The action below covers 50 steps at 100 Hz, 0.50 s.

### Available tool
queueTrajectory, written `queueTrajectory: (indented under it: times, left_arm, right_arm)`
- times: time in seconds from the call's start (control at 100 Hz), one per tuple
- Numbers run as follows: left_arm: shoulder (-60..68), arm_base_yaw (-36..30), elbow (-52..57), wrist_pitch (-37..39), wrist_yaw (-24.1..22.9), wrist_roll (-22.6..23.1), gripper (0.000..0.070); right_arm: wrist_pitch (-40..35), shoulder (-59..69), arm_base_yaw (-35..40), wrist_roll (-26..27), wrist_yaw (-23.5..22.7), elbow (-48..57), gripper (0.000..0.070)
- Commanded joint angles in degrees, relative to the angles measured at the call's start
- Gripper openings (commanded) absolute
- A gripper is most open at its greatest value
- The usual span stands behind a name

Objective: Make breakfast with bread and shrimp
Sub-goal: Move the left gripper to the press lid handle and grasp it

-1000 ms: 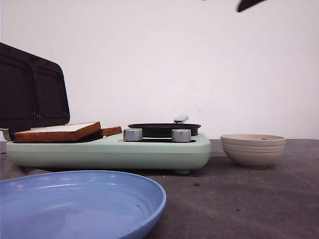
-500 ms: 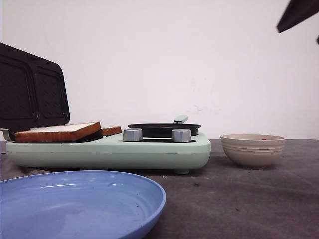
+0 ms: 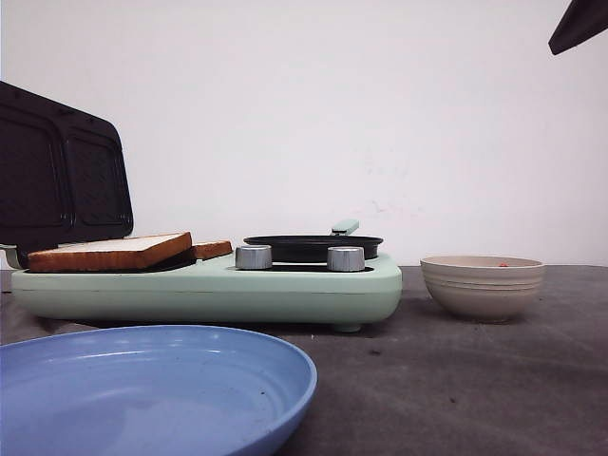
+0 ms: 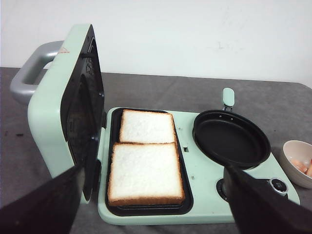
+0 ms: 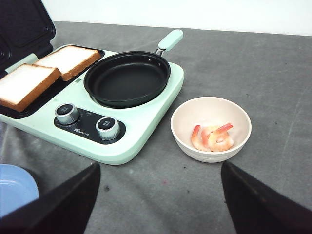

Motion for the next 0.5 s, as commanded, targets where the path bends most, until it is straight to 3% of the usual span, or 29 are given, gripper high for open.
queueTrajectory:
  times: [0.0,0.25,0.49]
  left_arm:
    - [0.22,-0.04,0.61,0.11,-0.13,-0.44,0.0512]
    - [1.14,0.55,2.05,-0.20,-0.13,-4.59,0.0515]
    - [7.67,5.64,8.04,-3.87,1.79,-5.79,0.0516]
  right_arm:
    - [0.35,0.20,0.35,0.61,0.24,0.20,0.0479]
    - [0.31,0.20,0.35,0.61,-0.20,0.20,0.0479]
    - [0.31,0.20,0.35,0.61,-0.17,0.20,0.0479]
